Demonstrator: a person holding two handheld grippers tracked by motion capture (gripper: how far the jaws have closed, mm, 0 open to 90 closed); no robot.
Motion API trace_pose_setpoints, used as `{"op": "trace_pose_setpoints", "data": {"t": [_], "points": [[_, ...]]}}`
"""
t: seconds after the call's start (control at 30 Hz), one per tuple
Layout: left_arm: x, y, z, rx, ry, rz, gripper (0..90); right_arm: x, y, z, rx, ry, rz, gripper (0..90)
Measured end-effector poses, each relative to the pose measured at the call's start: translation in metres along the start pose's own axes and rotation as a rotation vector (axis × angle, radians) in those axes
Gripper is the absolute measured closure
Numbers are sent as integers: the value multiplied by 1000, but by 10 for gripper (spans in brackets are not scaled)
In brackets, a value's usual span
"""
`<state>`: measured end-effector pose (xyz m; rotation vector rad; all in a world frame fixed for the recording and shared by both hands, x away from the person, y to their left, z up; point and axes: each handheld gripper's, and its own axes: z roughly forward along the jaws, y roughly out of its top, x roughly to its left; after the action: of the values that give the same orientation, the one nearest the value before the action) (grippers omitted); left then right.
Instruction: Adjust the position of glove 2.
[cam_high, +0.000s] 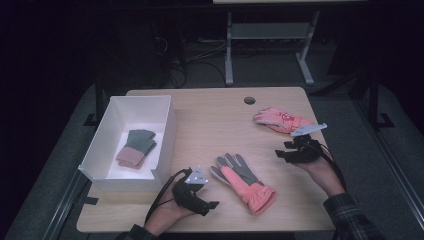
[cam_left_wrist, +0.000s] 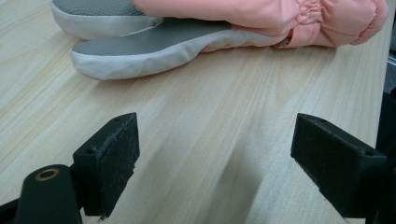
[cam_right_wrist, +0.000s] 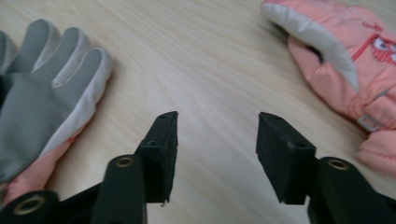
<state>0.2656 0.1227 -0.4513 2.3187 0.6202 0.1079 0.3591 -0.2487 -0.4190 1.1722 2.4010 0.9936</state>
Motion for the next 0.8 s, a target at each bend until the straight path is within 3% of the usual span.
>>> {"op": "trace_pose_setpoints", "data": {"t": [0.2,0.23,0.27,0.4,0.6,0.73,0.8], "points": [[-1,0,1,-2,-4,2,152,-14,16,4,9,-20,-3,637],[-1,0,0,-3,-4,0,152,-21,21,6,12,-30,-8,723],[-1,1,0,-2,-5,0,152,-21,21,6,12,-30,-8,723],[-1,1,1,6,-3,8,153,-37,33,9,11,-53,10,874],[-2,1,2,8,-10,7,154,-65,53,14,10,-102,27,900],[-2,0,3,5,-12,5,154,-77,59,22,32,-124,27,900],[-2,1,3,12,-16,13,154,-90,61,32,52,-147,48,900]]}}
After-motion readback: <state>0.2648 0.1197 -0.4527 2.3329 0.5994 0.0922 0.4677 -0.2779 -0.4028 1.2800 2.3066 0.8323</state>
